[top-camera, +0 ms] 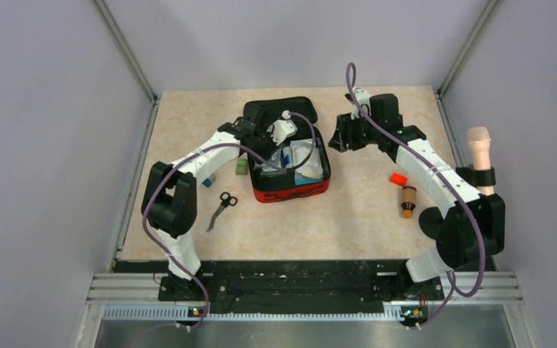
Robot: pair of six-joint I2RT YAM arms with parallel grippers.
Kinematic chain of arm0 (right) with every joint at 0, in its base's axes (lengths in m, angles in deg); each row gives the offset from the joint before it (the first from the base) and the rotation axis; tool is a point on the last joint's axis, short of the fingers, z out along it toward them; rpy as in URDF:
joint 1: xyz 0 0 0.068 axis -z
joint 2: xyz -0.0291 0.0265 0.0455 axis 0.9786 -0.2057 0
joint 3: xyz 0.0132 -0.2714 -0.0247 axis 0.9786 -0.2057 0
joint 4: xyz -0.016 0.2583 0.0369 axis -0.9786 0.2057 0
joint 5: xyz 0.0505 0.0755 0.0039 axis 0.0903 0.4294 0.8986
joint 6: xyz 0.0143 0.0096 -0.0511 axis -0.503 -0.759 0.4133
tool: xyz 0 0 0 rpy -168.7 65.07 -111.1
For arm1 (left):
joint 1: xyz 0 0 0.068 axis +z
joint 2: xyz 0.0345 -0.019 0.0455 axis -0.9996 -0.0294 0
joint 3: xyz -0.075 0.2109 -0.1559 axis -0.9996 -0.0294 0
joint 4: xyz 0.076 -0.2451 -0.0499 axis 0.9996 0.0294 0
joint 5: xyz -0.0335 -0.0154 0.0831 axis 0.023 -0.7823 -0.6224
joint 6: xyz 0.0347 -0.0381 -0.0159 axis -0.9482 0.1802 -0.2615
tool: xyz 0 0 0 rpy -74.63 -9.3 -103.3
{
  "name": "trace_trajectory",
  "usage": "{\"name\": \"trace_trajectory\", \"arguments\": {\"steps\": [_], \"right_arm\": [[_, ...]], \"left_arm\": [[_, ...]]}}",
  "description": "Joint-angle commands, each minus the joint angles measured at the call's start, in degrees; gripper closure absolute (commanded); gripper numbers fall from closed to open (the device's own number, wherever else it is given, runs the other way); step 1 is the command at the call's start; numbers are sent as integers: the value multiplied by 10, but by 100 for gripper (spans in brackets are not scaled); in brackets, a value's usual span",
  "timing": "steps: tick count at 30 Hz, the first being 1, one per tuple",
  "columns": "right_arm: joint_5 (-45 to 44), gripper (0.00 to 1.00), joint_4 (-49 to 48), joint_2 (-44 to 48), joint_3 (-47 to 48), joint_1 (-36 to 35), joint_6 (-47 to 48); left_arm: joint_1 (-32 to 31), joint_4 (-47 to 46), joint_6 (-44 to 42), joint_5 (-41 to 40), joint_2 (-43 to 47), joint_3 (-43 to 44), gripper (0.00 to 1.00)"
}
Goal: Organize the medicine kit
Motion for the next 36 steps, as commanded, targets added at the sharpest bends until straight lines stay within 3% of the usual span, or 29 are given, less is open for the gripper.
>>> {"name": "trace_trajectory", "arguments": {"steps": [1,3,4,5,6,13,20,25,28,29,33,36], "right_arm": [[-6,48,-8,32,0,5,8],[-5,48,-8,30,1,6,7],[-5,48,-9,29,2,7,6],[-4,48,-9,28,2,6,6],[-3,48,-9,27,2,7,6],[1,48,-14,20,-1,6,1],[13,47,-25,6,5,7,-12],[17,48,-24,-3,13,6,-19],[23,48,-25,-7,16,7,-23],[26,48,-25,-7,16,7,-25],[29,48,-25,-12,20,7,-26],[31,48,-24,-10,25,7,-19]], "left_arm": [[-3,-23,30,-46,-4,23,57],[-2,-21,43,-63,2,28,41],[-3,-24,50,-71,11,29,19],[-3,-28,61,-81,22,29,3],[-2,-29,67,-88,35,30,1],[-3,17,57,-192,127,61,1],[6,-76,20,-213,248,-43,1],[27,-108,119,-234,294,-10,1],[71,-203,221,-348,314,-46,1],[87,-190,245,-368,304,-47,1],[154,-58,283,-214,254,-28,1],[218,-104,310,-20,280,-86,6]]}}
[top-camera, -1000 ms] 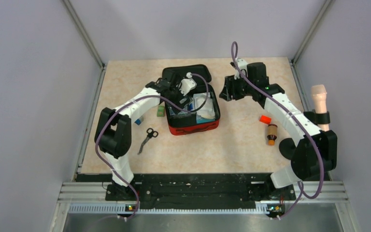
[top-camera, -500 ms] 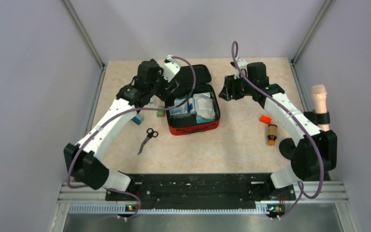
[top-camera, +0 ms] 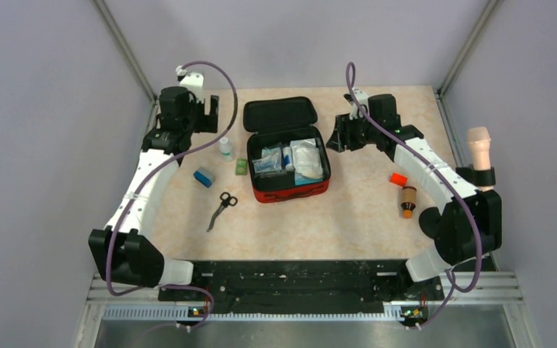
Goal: Organize the medicine kit
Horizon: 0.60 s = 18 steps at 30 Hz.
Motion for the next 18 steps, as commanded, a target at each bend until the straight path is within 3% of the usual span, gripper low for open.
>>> {"name": "trace_trajectory", "arguments": {"steps": [1,5,9,14,18], "right_arm": [[12,48,-14,5,25,4,4],[11,48,-10,16,16,4,11],[8,48,-11,26,3,4,11],[3,48,-12,33,-7,4,12],[-1,48,-12,37,-6,4,13]], "left_arm": [[67,-37,72,251,18,-67,9],[74,-10,69,268,-29,-42,19],[74,62,87,195,-106,23,22],[74,62,84,185,-163,55,26],[71,117,90,174,-233,125,29]]}}
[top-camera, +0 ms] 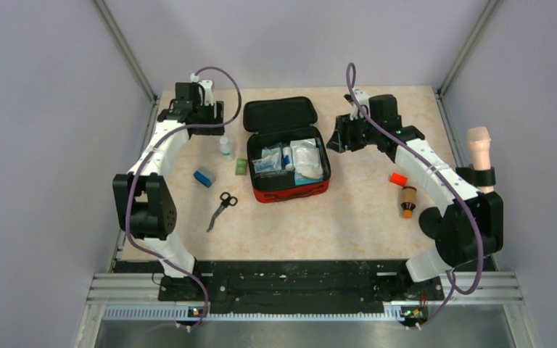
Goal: Organize the medicine kit
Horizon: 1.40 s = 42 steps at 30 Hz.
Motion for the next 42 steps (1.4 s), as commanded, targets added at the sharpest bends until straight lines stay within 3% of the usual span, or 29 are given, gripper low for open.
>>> {"name": "trace_trajectory", "arguments": {"steps": [1,5,11,24,30,35,42], "right_arm": [[-5,48,-14,32,-3,4,7],[-11,48,-12,36,-8,4,10],[-9,48,-14,39,-17,4,8],[-10,48,-15,37,-18,4,10],[-15,48,-15,36,-19,4,13],[-2,47,-15,33,-14,4,31],[85,45,-12,22,18,4,107]], "left_arm": [[-2,39,15,-13,-57,77,30],[-5,35,12,-8,-74,78,30],[-10,39,16,13,-103,83,42],[-30,39,3,-2,-138,96,45],[-33,54,2,-20,-142,97,66],[-33,67,2,-13,-114,95,98],[-32,151,2,65,-46,135,100]]}}
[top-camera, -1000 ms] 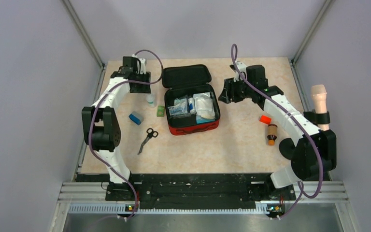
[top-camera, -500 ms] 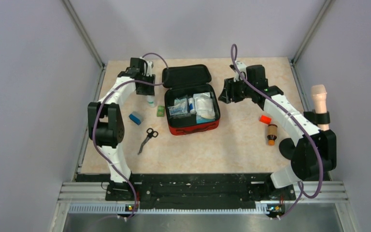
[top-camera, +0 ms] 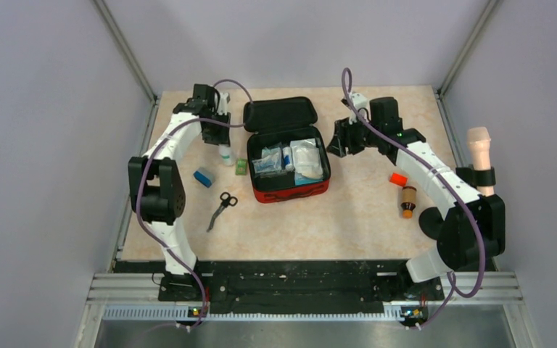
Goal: Organize the medicine kit
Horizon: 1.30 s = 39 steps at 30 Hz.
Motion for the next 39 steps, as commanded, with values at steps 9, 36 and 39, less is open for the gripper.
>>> {"name": "trace_trajectory", "arguments": {"steps": [9,36,39], "right_arm": [[294,50,-27,-11,105,-46,243],[188,38,-246,-70,160,-184,256],[173,35,-195,-84,170,-184,285]], "left_arm": [[1,-39,39,406,181,6,100],[0,-238,238,554,192,-101,100],[-1,-228,233,565,186,-88,100]]}}
